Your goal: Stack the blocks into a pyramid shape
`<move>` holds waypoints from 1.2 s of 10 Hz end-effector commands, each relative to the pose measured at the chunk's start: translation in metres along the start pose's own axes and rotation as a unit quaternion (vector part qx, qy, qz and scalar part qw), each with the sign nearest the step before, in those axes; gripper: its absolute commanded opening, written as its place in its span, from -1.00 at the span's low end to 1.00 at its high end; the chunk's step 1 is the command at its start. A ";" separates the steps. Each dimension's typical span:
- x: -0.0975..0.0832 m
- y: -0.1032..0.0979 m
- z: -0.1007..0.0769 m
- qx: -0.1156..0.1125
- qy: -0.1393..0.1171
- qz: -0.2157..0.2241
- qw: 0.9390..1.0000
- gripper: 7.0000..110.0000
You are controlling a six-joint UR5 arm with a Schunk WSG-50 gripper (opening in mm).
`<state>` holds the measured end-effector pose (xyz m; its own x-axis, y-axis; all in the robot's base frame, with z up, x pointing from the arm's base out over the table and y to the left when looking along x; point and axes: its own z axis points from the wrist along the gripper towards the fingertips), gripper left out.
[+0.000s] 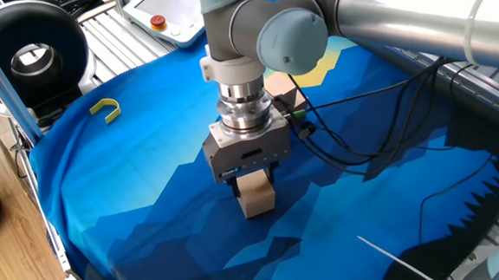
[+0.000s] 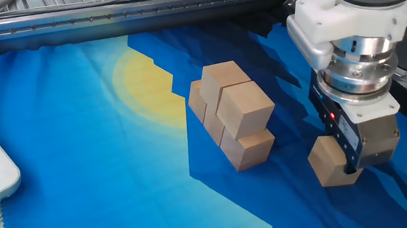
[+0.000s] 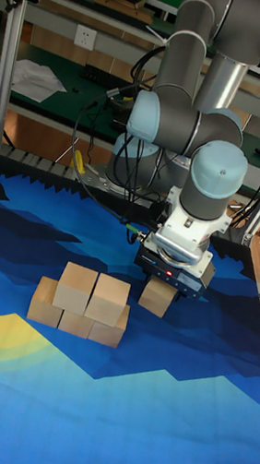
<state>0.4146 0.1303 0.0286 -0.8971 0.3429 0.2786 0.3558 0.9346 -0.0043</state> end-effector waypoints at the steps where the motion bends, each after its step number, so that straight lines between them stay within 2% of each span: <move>1: 0.000 0.001 0.000 -0.001 0.002 0.001 1.000 0.15; 5: 0.003 0.001 0.000 -0.001 0.006 0.014 1.000 0.15; 6: 0.003 0.001 0.000 -0.001 0.008 0.021 1.000 -0.28; 7: 0.005 0.002 -0.001 -0.001 0.012 0.031 0.999 -0.28; 9: 0.006 -0.003 -0.002 0.013 0.014 0.047 0.999 -0.28; 10: 0.006 0.003 -0.002 0.004 0.013 0.046 0.999 -1.00; 12: 0.002 0.009 -0.011 -0.001 0.006 0.046 0.999 -1.00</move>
<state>0.4125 0.1315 0.0325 -0.8627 0.4128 0.2920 0.4192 0.9069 -0.0435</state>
